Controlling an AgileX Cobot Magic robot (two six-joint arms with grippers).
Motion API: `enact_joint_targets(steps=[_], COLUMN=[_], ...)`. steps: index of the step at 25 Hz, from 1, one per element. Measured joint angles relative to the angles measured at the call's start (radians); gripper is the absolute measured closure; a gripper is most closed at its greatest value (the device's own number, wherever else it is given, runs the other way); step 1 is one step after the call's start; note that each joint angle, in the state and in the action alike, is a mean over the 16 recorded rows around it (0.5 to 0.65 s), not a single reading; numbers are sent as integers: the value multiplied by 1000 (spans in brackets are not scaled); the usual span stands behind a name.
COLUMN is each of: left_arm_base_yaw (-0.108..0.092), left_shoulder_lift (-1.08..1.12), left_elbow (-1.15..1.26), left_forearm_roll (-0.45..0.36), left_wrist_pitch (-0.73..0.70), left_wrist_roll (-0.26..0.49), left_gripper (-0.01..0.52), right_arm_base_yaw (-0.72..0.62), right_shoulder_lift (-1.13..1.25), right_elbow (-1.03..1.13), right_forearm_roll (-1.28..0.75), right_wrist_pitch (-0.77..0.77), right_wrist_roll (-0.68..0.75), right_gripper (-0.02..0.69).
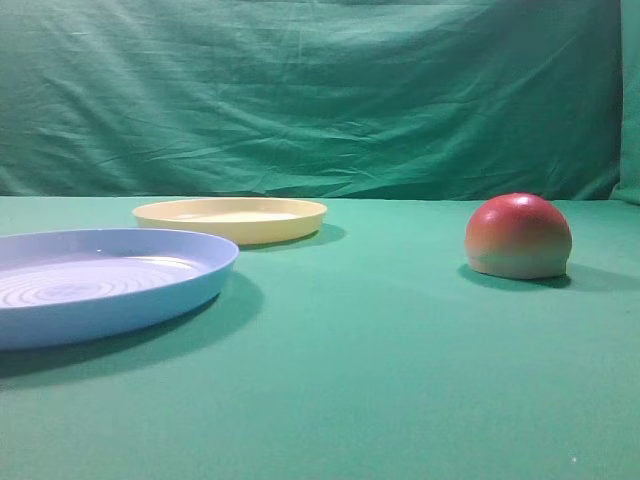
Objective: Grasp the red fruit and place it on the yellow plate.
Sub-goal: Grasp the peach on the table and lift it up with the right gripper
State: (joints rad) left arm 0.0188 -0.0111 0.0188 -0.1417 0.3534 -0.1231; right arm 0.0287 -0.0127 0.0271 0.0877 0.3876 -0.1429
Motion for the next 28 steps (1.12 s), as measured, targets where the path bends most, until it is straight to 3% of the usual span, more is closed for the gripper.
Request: enact_joint_targets(steps=[28], left_arm_base_yaw=[0], left_shoulder_lift=[0], left_elbow=[0], left_forearm_roll=[0], left_wrist_pitch=[0], left_wrist_roll=[0], left_gripper=[357], right_arm_base_yaw=[0], right_shoulder_lift=[0], right_elbow=[0], right_forearm_roll=[50], right_wrist_pitch=[-49], right_wrist_roll=[-7], right_gripper=[665])
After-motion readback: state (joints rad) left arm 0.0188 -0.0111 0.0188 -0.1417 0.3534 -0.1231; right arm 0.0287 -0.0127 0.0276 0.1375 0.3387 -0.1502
